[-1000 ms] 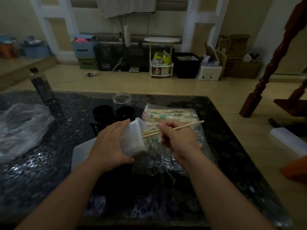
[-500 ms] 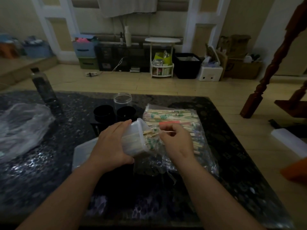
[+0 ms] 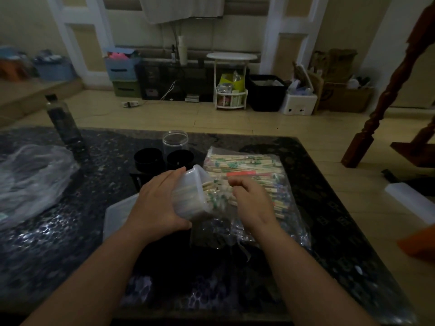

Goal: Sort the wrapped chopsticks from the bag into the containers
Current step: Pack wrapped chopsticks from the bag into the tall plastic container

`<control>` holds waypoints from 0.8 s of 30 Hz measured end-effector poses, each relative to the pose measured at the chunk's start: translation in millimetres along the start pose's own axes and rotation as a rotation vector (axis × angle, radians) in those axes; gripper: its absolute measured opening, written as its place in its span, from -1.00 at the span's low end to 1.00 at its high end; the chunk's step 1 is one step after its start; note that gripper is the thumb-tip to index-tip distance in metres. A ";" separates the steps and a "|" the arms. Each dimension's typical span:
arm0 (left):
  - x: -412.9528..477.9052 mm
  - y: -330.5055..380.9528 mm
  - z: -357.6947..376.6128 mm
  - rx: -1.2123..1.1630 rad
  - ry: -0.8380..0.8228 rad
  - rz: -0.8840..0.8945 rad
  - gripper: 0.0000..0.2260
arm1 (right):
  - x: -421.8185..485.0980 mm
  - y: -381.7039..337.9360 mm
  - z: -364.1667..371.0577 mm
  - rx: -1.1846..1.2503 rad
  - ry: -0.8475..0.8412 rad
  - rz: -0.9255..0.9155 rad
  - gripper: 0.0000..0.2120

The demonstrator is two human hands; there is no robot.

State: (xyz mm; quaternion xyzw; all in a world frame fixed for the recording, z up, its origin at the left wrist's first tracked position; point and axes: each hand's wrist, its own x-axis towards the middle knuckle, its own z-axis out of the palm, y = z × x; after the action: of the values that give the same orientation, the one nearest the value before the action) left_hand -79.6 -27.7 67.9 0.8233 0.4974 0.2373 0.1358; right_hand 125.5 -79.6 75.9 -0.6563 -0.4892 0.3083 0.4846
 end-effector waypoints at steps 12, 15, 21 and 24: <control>1.2 3.1 -0.9 0.021 0.006 -0.024 0.10 | 15.5 37.1 -36.3 -0.880 -0.331 0.344 -0.69; 1.1 4.5 -1.4 0.030 0.000 -0.029 0.10 | 14.7 54.9 -28.0 -0.996 -0.492 0.453 -0.63; 1.0 4.7 -2.2 0.007 -0.013 -0.035 0.11 | 13.2 67.3 -31.4 -1.061 -0.371 0.630 -0.62; 0.6 5.1 -2.8 -0.013 -0.018 -0.041 0.10 | 11.9 71.5 -32.7 -1.034 -0.312 0.626 -0.39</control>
State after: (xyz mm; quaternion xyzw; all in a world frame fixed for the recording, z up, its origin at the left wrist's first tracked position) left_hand -77.0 -29.6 72.7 0.8142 0.5112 0.2304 0.1503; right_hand 182.7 -83.0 20.8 -0.8655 -0.4246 0.2514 -0.0862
